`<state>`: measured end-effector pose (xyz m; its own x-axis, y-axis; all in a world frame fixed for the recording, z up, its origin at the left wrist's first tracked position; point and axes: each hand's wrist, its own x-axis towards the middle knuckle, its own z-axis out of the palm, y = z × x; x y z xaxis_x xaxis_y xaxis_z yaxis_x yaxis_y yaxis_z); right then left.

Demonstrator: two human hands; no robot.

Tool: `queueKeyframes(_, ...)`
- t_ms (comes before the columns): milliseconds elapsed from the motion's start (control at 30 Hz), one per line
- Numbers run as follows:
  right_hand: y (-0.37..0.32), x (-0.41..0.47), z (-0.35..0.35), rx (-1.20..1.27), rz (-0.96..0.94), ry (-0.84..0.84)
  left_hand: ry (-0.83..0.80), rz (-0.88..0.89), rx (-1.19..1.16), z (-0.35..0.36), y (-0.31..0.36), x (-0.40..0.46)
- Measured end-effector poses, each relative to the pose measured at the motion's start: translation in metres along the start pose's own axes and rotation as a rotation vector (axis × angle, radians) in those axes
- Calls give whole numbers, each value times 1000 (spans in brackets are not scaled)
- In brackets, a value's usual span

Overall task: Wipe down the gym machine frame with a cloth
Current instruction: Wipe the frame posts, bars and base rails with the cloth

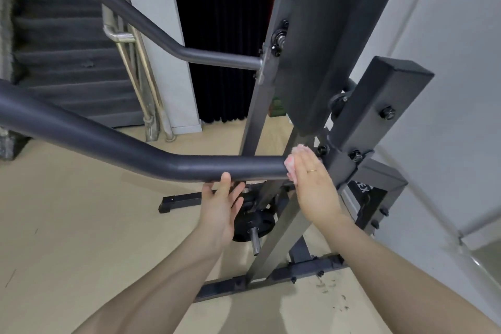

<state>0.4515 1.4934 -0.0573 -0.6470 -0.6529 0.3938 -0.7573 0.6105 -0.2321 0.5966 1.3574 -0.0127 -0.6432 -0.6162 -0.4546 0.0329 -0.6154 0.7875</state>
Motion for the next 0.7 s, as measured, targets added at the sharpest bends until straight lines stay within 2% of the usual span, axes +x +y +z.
queueKeyframes(67,-15,3,-9,18,-74,-1,12,-27,72,0,0,-1)
queueKeyframes(133,-27,5,-46,226,-82,-81,-75,-116,142,3,-2,-6)
queueKeyframes(200,-21,-1,-79,451,170,-149,-189,-182,188,11,-6,-17)
queueKeyframes(233,-18,-9,-95,537,285,-54,-220,-155,242,18,-7,-21)
queueKeyframes(300,-11,-25,-122,612,348,134,-251,-20,363,39,-7,-26)
queueKeyframes(333,-7,-26,-131,547,279,187,-268,61,413,52,-7,-26)
queueKeyframes(467,25,12,-150,140,-237,334,-339,358,635,106,-7,-26)
queueKeyframes(533,42,37,-154,-292,-453,404,-338,474,720,127,-9,-23)
queueKeyframes(600,58,52,-149,-771,-533,266,-307,572,914,142,-13,-16)
queueKeyframes(700,74,43,-129,-1016,-627,-81,-265,672,1244,154,-23,-10)
